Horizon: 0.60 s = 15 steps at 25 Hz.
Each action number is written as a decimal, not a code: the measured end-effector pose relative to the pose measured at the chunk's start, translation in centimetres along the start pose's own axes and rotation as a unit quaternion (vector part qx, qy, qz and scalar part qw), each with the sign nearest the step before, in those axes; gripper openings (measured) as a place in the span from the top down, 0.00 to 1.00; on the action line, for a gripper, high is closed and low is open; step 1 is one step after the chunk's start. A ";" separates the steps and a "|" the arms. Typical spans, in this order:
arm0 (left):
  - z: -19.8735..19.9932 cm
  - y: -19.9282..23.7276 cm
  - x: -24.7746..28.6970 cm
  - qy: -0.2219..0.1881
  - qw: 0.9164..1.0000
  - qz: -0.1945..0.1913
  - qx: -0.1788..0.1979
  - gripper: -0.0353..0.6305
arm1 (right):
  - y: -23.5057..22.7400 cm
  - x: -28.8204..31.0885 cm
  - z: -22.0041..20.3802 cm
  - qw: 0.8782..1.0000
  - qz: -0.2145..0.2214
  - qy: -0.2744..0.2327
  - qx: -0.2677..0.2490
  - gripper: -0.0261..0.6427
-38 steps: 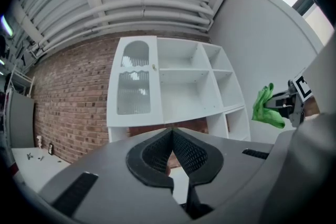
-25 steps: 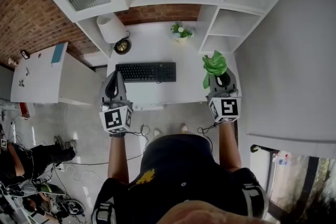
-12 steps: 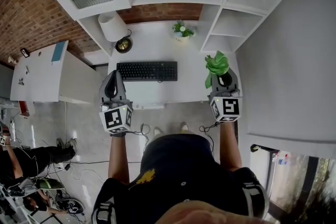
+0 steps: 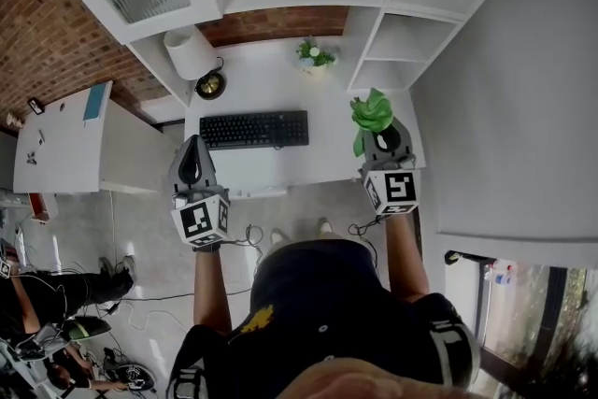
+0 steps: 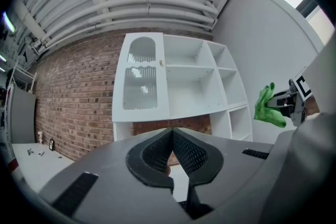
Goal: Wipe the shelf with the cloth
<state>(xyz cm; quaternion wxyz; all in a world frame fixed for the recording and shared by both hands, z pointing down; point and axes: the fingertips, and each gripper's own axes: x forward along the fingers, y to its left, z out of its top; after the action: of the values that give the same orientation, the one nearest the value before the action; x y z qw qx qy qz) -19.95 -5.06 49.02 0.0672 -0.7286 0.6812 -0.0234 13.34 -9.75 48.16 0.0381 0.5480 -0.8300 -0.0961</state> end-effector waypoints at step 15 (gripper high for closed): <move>-0.1 -5.2 2.4 0.011 0.997 -0.072 -0.002 0.92 | -1.7 -0.5 -1.1 0.999 -0.031 0.016 0.012 0.90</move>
<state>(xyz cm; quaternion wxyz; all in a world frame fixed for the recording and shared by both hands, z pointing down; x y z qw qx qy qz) -14.67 -7.18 49.63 0.0567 -0.7753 0.6280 -0.0352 15.25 -10.11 48.87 0.0414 0.5753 -0.8132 -0.0781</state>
